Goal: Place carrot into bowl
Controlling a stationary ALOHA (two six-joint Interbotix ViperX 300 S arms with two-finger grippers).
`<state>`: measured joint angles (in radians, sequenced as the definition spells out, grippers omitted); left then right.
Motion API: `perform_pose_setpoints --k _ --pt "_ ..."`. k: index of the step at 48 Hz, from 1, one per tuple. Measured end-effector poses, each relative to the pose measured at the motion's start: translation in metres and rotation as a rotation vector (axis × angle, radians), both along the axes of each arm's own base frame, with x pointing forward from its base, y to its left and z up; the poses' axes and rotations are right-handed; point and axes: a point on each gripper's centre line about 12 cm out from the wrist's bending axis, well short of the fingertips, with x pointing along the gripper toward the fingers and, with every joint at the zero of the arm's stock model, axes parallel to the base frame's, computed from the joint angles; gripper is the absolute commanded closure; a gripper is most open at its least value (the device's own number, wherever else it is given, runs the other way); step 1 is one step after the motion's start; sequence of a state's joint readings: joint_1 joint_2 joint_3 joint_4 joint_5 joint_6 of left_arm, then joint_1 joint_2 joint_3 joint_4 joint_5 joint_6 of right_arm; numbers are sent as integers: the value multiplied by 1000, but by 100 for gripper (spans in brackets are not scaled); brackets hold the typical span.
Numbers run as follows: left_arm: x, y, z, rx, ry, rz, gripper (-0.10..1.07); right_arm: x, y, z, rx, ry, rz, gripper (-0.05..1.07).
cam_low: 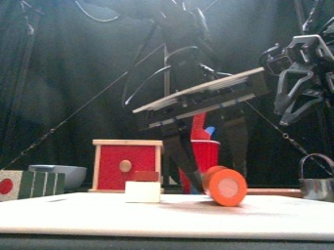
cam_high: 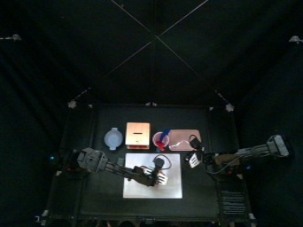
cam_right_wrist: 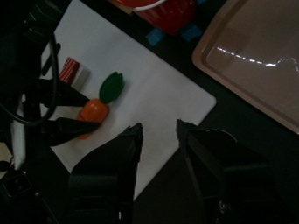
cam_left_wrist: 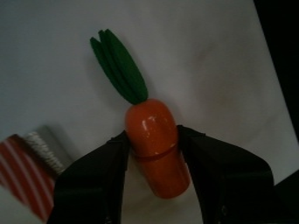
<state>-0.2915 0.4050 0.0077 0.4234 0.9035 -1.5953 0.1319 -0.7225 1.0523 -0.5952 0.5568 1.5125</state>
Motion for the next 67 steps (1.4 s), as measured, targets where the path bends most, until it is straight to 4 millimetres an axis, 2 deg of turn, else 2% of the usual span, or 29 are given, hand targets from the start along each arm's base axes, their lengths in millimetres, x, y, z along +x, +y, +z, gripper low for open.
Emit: perform_pose_setpoints --k 8,18,27,39,48,57,61,67 --pt "-20 -6 43 -5 -67 -45 28 -2 -1 2 -3 -2 -5 28" --pt "-40 8 70 85 -98 -98 28 -2 -1 2 -4 -5 -4 28" --pt "-83 37 84 132 -60 -60 28 -1 -1 2 -5 -6 -2 28" --pt "-148 94 103 184 -80 35 28 -1 -1 2 -6 -7 -1 28" --pt "-209 136 94 195 -71 152 28 -1 -1 2 -5 -7 -5 28" --pt "-266 176 64 201 -82 266 28 0 -1 2 0 -6 -10 28" --pt "-282 190 48 202 -119 291 27 0 -2 1 -1 -5 -13 28" --pt "-293 203 26 178 -192 307 27 0 -2 1 -1 -5 -14 28"
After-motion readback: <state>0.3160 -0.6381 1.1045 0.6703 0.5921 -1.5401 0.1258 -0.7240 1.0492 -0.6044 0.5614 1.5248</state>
